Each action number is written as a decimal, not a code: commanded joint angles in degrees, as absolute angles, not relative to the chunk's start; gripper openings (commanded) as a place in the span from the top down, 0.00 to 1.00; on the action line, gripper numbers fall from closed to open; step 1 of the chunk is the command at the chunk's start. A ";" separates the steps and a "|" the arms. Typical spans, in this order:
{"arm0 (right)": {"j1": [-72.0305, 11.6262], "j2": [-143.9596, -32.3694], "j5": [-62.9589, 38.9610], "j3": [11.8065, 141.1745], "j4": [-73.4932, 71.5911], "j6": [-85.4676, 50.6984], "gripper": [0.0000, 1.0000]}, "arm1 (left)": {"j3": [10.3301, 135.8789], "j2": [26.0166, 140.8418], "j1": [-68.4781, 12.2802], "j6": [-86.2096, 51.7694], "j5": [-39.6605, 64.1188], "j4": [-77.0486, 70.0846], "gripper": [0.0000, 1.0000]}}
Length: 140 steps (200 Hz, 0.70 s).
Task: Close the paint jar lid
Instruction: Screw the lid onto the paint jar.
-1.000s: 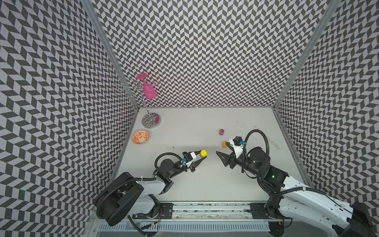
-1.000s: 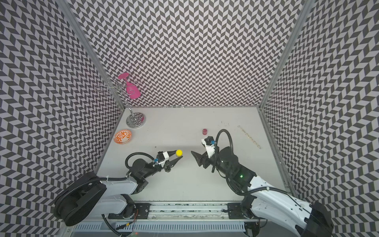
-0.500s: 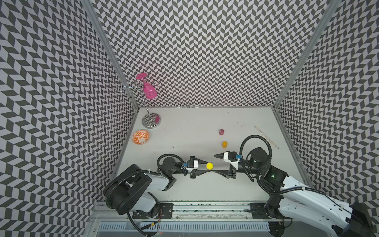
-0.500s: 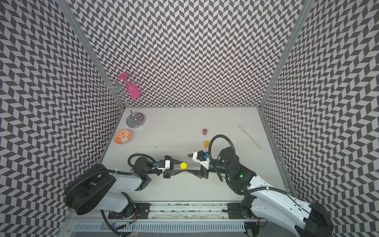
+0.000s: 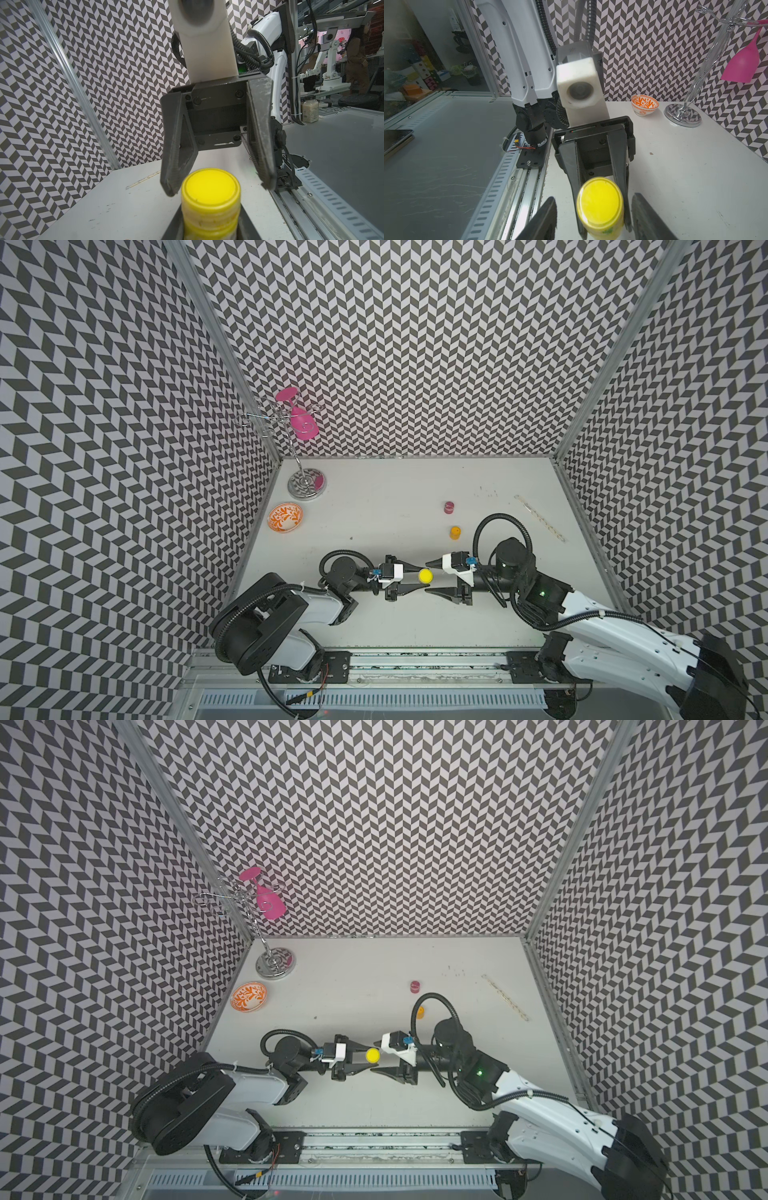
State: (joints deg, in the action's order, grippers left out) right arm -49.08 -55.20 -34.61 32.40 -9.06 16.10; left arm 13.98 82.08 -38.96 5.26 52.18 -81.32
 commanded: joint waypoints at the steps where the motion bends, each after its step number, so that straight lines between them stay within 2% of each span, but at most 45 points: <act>1: -49.60 -56.15 -33.91 34.76 -11.47 16.87 0.46 | 15.10 82.36 -38.85 5.22 52.57 -80.65 0.76; 48: -49.83 -56.24 -32.63 34.95 -11.44 16.52 0.56 | 15.38 82.49 -38.85 5.42 52.22 -79.92 0.76; 78: -50.31 -56.73 -30.56 34.98 -10.82 16.52 0.69 | 15.71 82.37 -38.85 5.16 51.53 -79.09 0.76; 140: -52.45 -59.24 -24.90 35.78 -9.15 16.75 0.69 | 16.26 81.98 -38.85 4.50 50.70 -77.54 0.76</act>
State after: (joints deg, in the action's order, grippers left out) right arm -50.94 -57.76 -28.49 34.46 -7.90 16.05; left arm 14.20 82.08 -38.04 5.28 51.48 -77.73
